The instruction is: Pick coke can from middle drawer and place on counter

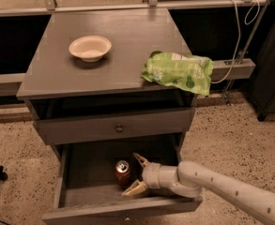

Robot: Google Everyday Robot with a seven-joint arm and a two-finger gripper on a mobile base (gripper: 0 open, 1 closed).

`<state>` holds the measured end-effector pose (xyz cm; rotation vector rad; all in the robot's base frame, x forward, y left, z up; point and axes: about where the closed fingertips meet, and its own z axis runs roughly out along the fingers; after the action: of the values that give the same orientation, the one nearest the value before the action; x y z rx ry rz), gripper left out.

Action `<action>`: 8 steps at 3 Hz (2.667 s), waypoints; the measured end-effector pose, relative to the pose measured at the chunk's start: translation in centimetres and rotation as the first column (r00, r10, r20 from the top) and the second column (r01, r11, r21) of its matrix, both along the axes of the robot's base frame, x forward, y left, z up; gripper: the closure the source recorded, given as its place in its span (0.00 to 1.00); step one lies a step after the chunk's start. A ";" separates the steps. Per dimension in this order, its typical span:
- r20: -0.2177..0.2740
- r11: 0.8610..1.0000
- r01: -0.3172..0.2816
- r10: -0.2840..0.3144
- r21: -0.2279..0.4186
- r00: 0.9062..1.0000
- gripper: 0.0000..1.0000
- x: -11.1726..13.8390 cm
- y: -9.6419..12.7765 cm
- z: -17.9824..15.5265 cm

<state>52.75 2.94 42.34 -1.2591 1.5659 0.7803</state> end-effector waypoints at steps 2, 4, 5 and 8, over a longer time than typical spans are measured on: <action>0.026 1.000 -0.009 0.009 0.004 1.000 0.00 2.3 1.7 1.0; -0.033 1.000 0.024 -0.023 0.015 0.999 0.43 3.3 2.3 -0.5; -0.059 0.999 0.027 -0.025 0.024 0.998 0.66 3.1 2.1 -0.8; -0.025 0.944 -0.329 0.330 0.031 0.944 1.00 -0.2 7.6 13.5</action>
Offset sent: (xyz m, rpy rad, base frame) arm 0.0404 0.0218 0.0060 -0.0285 -0.0153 -0.0240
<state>52.51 10.57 55.82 -1.5180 1.3791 1.0315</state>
